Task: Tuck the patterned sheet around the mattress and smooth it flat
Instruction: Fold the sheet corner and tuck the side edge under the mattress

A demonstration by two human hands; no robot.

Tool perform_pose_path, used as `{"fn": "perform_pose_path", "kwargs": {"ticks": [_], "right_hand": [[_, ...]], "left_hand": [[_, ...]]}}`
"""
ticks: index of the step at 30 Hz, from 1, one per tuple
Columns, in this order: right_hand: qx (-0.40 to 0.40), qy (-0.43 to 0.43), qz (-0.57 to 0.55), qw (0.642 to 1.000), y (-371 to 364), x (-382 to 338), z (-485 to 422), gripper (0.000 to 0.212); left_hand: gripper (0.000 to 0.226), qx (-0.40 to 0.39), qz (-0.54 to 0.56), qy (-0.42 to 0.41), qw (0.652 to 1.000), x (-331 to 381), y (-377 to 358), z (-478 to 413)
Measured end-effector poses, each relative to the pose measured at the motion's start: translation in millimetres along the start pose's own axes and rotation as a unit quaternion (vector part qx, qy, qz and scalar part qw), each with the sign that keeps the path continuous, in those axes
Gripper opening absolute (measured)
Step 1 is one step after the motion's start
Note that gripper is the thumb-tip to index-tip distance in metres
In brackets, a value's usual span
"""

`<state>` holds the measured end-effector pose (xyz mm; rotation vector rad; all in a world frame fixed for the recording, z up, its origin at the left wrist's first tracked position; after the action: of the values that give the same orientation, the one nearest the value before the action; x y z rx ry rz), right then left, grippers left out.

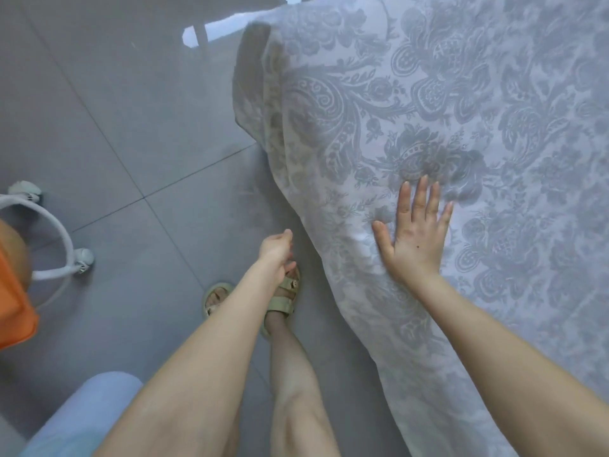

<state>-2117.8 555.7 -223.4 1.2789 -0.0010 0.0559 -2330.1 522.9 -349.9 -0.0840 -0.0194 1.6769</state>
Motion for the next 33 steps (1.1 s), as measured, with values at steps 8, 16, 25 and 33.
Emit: {"fn": "perform_pose_path", "kwargs": {"ticks": [8, 16, 25, 33], "right_hand": [[0.15, 0.032, 0.046, 0.987, -7.8, 2.2, -3.7, 0.072], [0.195, 0.035, 0.051, 0.979, -8.4, 2.1, -3.6, 0.072], [0.192, 0.028, 0.046, 0.98, -8.1, 1.5, -2.3, 0.073], [0.152, 0.016, 0.041, 0.987, -8.5, 3.5, -3.5, 0.075]], "left_hand": [[0.05, -0.057, -0.024, -0.008, 0.998, -41.1, -24.6, -65.4], [0.027, -0.228, 0.118, 0.057, 0.965, -53.0, -79.3, -62.9], [0.025, -0.311, 0.062, 0.037, 0.948, -63.0, -57.4, -23.1], [0.027, -0.129, 0.14, 0.015, 0.982, -100.1, 12.3, -10.4]]}}
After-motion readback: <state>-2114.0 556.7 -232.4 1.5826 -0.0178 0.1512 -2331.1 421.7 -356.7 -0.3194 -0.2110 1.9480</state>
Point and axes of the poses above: each hand's wrist, its own z-axis away from the middle knuckle, its own y-axis out of the back of the hand, x = y × z, the point moved 7 cm from there along -z, towards the middle knuckle, and after that the axes turned 12 degrees about y, right-handed, at the moved point
